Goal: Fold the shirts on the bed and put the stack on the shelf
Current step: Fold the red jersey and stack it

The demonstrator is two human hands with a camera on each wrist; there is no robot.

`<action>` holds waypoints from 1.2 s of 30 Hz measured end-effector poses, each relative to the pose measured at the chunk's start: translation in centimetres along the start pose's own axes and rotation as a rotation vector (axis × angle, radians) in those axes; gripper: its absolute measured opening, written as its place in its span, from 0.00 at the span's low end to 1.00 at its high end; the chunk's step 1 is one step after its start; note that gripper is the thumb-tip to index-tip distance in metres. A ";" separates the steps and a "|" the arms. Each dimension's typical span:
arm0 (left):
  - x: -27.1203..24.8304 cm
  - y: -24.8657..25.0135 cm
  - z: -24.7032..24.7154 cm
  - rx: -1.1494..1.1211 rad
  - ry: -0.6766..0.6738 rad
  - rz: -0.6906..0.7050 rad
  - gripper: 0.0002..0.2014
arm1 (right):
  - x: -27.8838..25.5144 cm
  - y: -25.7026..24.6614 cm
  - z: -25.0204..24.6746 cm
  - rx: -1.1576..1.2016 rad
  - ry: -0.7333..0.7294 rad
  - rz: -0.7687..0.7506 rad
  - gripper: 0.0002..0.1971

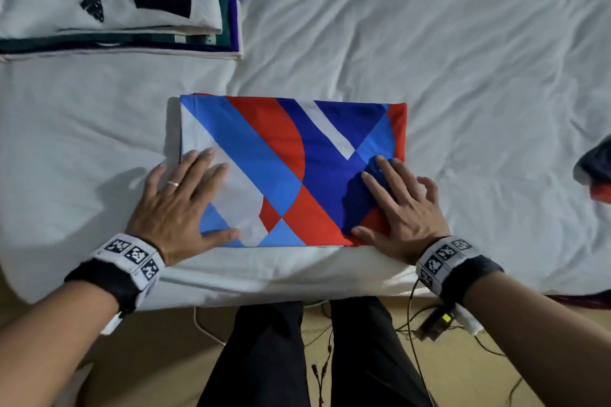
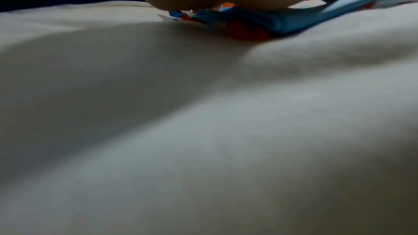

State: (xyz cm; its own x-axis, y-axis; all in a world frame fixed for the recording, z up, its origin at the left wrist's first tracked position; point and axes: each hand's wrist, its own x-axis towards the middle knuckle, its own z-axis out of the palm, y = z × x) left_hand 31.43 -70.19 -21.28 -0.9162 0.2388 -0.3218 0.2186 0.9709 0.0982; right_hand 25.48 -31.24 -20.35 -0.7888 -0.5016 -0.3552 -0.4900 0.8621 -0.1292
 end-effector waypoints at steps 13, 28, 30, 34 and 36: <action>12.6 -1.4 -5.3 -0.153 0.025 -0.171 0.34 | 13.0 2.8 -6.4 0.077 -0.025 0.163 0.33; 10.9 -0.8 -14.8 -0.263 0.033 -0.090 0.08 | 10.7 5.1 -14.0 0.375 -0.055 0.165 0.13; 10.3 0.1 -17.8 -0.277 0.172 -0.066 0.08 | 9.8 6.0 -16.6 0.387 0.016 0.163 0.14; 8.9 1.8 -21.6 -0.226 0.399 0.028 0.06 | 7.7 7.5 -21.2 0.392 0.274 0.031 0.09; 8.0 2.5 -22.1 -0.160 0.459 0.067 0.06 | 6.5 7.9 -21.7 0.356 0.354 -0.046 0.05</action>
State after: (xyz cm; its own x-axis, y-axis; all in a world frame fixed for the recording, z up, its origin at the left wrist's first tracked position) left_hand 17.25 -66.31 -2.81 -0.9631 0.2327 0.1350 0.2610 0.9298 0.2596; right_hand 8.39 -29.28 -3.57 -0.8772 -0.4799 -0.0140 -0.4186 0.7789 -0.4670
